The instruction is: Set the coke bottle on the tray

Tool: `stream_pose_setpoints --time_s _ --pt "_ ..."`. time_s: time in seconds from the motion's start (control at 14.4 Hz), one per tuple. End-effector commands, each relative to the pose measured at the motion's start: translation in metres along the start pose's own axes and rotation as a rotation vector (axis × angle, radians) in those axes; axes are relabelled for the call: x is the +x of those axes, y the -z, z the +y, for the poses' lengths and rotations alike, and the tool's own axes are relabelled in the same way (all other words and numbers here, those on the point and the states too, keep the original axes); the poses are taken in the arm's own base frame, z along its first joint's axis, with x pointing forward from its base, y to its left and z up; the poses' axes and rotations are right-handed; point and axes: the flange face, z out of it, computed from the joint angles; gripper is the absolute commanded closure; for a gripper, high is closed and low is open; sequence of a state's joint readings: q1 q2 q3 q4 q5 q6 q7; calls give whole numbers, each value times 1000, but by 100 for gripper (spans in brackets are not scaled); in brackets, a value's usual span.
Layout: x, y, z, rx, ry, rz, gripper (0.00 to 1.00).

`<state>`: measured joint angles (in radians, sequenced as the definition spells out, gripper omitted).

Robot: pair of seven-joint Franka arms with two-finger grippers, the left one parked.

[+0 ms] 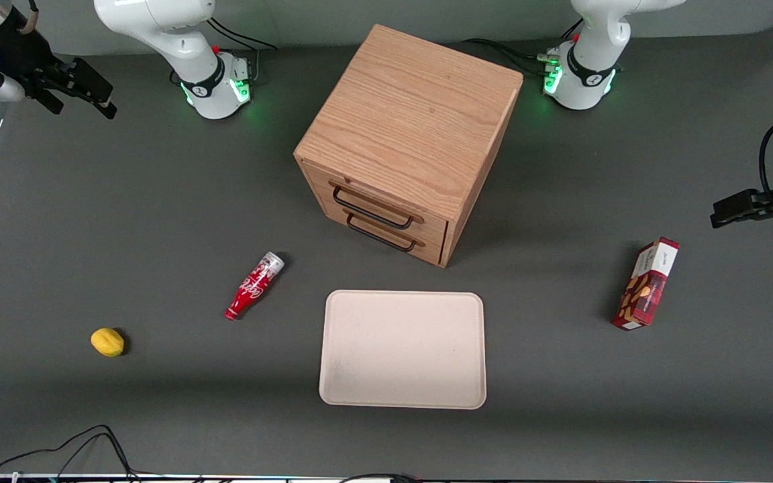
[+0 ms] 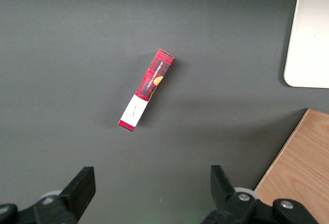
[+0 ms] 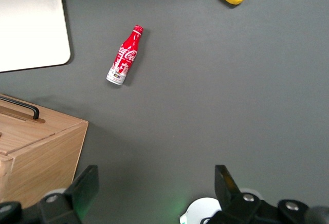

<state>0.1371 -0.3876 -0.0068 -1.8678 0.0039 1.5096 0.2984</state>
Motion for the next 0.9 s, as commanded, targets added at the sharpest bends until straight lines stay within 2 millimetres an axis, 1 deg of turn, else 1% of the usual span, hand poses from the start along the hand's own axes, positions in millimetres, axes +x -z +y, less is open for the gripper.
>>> stream_pose_setpoints --time_s 0.0,0.14,0.28,0.42,0.7,0.83 --pt "7 10 4 21 12 -28 0" --pt "8 10 3 19 27 -36 0" --pt "12 1 1 12 29 -62 0" --pt "16 -3 -1 6 36 -66 0" --pt "15 -3 -9 6 32 -61 0" --pt "24 -4 -15 12 -8 -65 0"
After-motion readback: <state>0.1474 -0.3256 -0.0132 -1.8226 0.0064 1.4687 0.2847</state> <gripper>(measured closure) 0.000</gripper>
